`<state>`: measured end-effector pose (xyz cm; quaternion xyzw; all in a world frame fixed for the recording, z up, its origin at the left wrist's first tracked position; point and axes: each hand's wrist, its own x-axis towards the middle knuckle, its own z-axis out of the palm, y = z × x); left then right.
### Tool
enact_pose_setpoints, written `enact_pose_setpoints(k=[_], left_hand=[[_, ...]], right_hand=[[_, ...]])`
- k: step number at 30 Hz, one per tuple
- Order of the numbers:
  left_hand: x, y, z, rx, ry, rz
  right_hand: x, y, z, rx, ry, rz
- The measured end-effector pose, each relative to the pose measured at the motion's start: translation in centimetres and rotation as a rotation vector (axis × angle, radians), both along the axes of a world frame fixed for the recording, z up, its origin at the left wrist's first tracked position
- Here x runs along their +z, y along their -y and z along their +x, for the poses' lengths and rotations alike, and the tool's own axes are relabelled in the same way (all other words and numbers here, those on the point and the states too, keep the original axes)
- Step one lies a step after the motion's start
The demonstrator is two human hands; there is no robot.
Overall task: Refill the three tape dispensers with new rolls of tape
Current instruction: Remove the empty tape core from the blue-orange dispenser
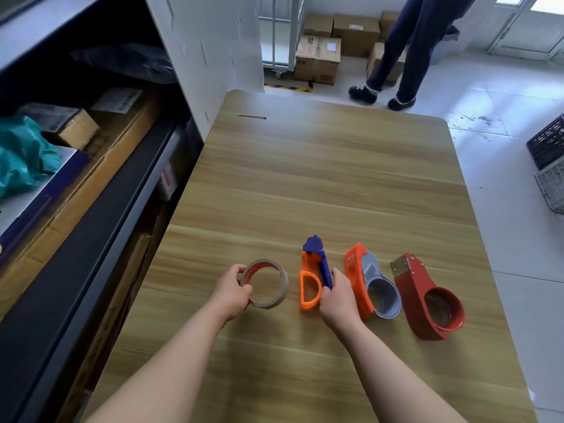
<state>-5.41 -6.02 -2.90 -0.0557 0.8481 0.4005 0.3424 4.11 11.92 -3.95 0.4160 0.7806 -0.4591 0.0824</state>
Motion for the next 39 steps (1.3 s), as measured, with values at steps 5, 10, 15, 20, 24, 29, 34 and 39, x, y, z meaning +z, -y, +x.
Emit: enact_pose_setpoints(k=[5,10,15,20,24,29,34,39], left_hand=[[0.2,1.8,-0.2,0.032,-0.01,-0.039],[0.0,5.0,-0.6,0.089,-0.026,-0.085],[-0.4,8.3,-0.8,0.112,-0.052,-0.176],[-1.2,10.5,-0.9,0.125,-0.047,-0.204],[-1.5,11.3,-0.6,0.1,0.007,-0.177],[-0.1,11.5,-0.3,0.079,-0.017,-0.145],[3.2,11.9,-0.3,0.111,-0.152,-0.067],[7.9,13.4,1.3,0.113,-0.331,-0.028]], right_hand=[[2.2,3.2,-1.4,0.327,-0.132,0.137],[2.8,7.0,-3.6,0.405,0.021,-0.16],[2.0,10.6,-5.0,0.464,0.037,-0.198],[1.0,12.9,-5.9,0.478,0.039,-0.225],[0.8,13.7,-5.8,0.482,0.081,-0.218],[2.3,13.6,-5.3,0.479,0.091,-0.189],[5.1,13.8,-4.8,0.507,-0.01,-0.089],[10.1,15.0,-4.3,0.626,-0.139,0.044]])
